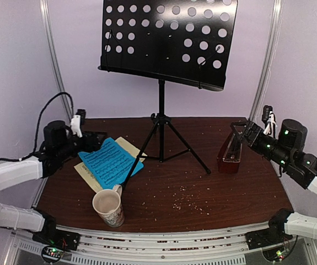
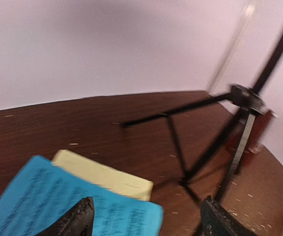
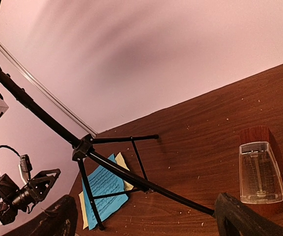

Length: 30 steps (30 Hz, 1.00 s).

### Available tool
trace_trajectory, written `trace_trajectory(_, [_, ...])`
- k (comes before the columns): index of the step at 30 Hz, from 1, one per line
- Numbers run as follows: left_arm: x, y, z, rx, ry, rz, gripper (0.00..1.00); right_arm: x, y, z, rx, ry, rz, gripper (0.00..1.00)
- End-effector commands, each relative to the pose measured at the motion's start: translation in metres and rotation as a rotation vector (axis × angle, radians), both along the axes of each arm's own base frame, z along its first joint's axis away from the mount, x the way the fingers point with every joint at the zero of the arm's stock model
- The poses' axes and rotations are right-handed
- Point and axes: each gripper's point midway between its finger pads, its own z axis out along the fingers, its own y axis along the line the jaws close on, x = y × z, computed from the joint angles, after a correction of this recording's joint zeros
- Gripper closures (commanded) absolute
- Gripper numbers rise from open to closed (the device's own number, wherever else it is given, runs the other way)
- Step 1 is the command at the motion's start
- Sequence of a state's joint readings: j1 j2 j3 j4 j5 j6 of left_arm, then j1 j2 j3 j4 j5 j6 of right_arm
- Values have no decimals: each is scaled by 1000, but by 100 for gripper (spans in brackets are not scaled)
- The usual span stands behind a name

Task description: Pack up the instrument practice props

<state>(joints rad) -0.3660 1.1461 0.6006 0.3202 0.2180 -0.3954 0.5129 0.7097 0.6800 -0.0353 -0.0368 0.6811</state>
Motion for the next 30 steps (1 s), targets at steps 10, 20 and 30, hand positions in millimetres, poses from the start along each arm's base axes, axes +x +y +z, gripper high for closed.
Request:
trace_trajectory(10, [-4,-163,10,-257,-25,-766,26,6,-11,-8,-67,-8,-61,0])
trace_trajectory(20, [-12,-197,-3,-303,15,-1010,40,11,2,-11,-69,8,-9,0])
trace_trajectory(30, [-7,-203,-5,-284,-7,-990,95,11,1,-12,-77,11,-8,0])
